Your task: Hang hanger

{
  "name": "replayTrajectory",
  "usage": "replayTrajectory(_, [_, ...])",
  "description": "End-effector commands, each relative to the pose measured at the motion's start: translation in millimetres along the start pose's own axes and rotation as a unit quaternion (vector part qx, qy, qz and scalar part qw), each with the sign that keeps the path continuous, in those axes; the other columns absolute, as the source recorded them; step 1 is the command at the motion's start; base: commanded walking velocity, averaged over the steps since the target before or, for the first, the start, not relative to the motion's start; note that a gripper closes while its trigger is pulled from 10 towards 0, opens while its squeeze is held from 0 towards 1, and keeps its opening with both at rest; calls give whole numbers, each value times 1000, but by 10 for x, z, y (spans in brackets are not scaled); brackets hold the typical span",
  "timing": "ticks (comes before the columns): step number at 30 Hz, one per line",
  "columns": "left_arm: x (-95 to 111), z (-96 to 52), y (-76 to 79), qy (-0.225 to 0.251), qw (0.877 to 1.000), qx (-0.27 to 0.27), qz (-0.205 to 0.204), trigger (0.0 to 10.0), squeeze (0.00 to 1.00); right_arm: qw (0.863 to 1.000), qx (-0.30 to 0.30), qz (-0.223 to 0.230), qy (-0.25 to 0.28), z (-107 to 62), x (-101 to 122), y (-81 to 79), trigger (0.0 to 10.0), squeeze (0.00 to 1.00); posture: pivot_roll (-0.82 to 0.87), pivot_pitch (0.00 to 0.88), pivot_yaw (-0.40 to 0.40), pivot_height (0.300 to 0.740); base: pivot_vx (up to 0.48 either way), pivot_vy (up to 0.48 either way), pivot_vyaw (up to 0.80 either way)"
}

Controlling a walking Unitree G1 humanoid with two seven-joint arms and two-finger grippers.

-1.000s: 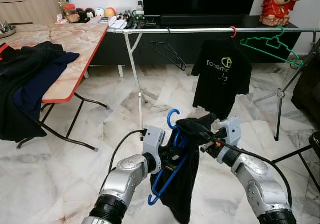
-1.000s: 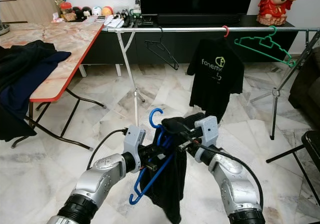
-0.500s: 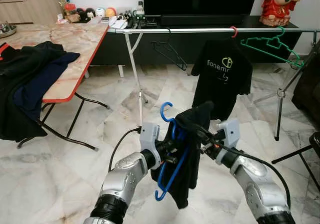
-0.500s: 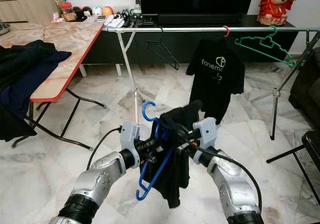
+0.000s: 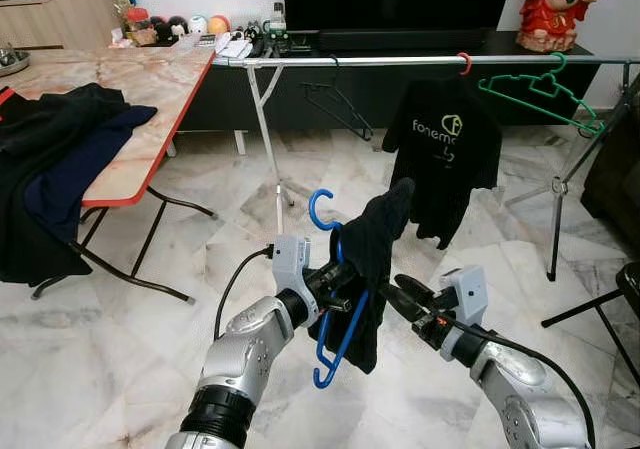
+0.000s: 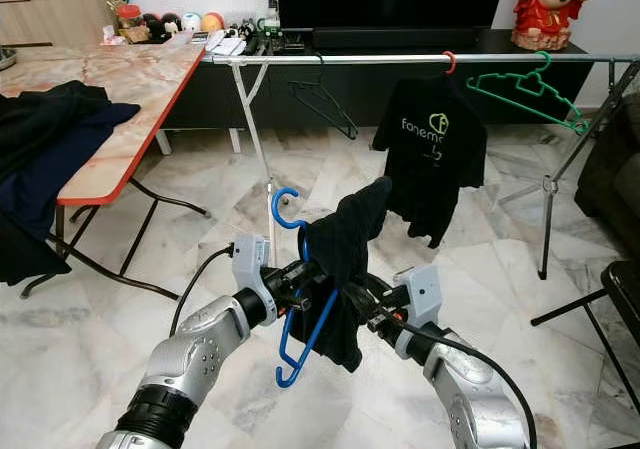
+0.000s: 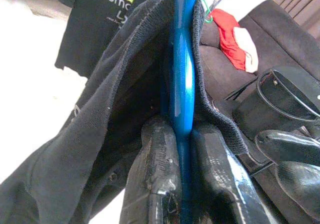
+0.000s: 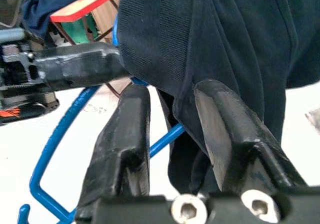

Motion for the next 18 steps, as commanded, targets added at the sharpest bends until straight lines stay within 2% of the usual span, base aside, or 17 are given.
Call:
replayTrajectory(1, [193, 12, 85, 36, 999, -20, 9, 10000, 0, 1000, -9, 3, -6, -43, -30, -4, 10000, 1000, 58, 61, 0, 740, 0, 0, 0])
replayTrajectory(4, [194, -14, 60, 34, 999, -22, 15, 10000, 0, 997, -73, 8, 3, -129, -5, 197, 10000, 1000, 53, 55, 1, 740, 0, 0, 0])
replayTrajectory(5, [165, -33, 47, 25, 999, -24, 26, 10000, 0, 993, -108, 21, 30, -186, 99, 327, 10000, 1000, 48, 52, 2, 740, 0, 0, 0])
replayTrajectory(7, [120, -54, 37, 14, 999, -27, 40, 10000, 0, 988, -143, 26, 57, -253, 225, 459, 10000, 1000, 48, 52, 2, 740, 0, 0, 0])
replayTrajectory(8, [74, -73, 28, 4, 998, -30, 52, 10000, 0, 982, -169, 40, 79, -304, 333, 574, 10000, 1000, 48, 52, 2, 740, 0, 0, 0])
replayTrajectory(12, [-29, -114, 34, -18, 996, -45, 72, 10000, 0, 973, -201, 24, 110, -370, 577, 744, 10000, 1000, 28, 31, 7, 740, 0, 0, 0])
replayTrajectory(14, [-169, -172, 62, -54, 991, -72, 101, 10000, 0, 969, -217, -10, 121, -389, 812, 912, 10000, 1000, 21, 16, 8, 740, 0, 0, 0])
replayTrajectory(18, [-294, -229, 59, -87, 984, -92, 126, 10000, 0, 974, -191, -43, 117, -333, 958, 938, 10000, 1000, 8, 5, 9, 740, 0, 0, 0])
Point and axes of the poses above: a point about 5 cm out from each wrist's last joint towards the gripper, its own z axis pointing out of the wrist towards the gripper, its own x axis along the axis of the wrist's last joint, y = z × x, the point moved 6 cm from there along z, pointing out of the wrist towards the gripper, and after that the axes turned 6 degrees about -z, right-handed, at the moved point
